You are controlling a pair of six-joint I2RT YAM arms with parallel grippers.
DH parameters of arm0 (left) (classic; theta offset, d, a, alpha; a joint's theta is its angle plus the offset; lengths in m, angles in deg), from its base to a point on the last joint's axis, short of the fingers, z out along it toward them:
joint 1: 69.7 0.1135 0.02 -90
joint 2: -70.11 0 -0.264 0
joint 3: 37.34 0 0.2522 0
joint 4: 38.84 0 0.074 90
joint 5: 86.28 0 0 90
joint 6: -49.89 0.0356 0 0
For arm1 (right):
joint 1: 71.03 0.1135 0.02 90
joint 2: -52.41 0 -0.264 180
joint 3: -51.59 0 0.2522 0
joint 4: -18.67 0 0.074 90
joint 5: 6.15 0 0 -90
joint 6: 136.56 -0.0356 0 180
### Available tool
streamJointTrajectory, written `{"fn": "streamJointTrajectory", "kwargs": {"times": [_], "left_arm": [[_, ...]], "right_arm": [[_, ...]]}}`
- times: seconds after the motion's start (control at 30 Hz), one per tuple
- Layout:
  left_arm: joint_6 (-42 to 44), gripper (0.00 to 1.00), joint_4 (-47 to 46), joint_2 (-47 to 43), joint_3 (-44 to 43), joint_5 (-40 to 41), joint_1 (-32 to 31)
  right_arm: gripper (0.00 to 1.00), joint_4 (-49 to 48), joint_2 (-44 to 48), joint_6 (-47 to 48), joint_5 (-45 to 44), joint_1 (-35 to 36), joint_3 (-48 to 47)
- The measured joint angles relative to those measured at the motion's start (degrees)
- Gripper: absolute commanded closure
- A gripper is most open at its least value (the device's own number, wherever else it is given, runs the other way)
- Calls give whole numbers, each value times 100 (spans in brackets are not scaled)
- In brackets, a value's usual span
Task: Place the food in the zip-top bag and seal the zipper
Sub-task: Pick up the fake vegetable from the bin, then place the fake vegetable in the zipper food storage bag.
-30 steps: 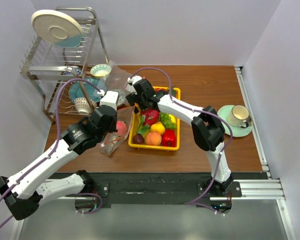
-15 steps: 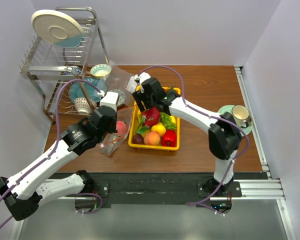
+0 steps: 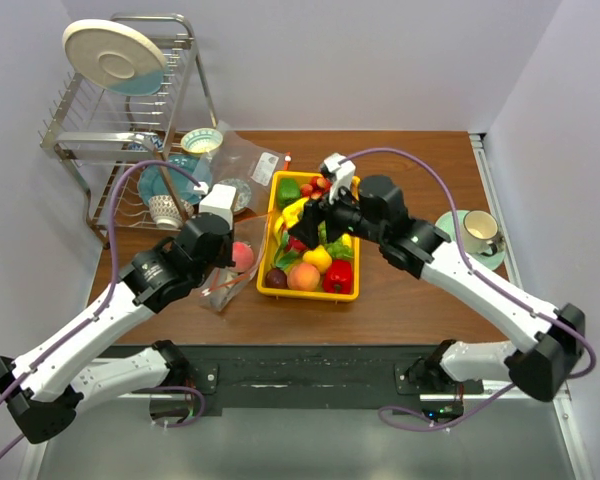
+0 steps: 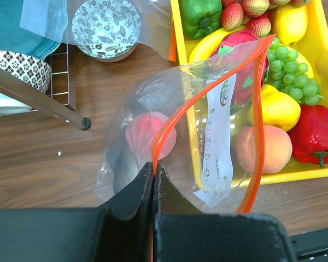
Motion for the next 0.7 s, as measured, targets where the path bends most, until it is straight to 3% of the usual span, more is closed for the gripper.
{"fn": "streamJointTrajectory", "kwargs": {"times": [0.2, 0.5, 0.6, 0.7], "left_arm": [[-2, 100, -20, -48, 15, -48, 2], [-4, 100, -37, -142, 15, -149, 2], [-4, 100, -37, -188, 15, -175, 2], [-7, 100, -37, -232, 15, -201, 2]], "right_arm": [[36, -1250, 356, -994, 1314, 127, 704], [36, -2297, -529, -1696, 1899, 566, 719], [32, -2468, -767, -1777, 1921, 564, 719], [15, -2538, -929, -1816, 1917, 564, 719]]}}
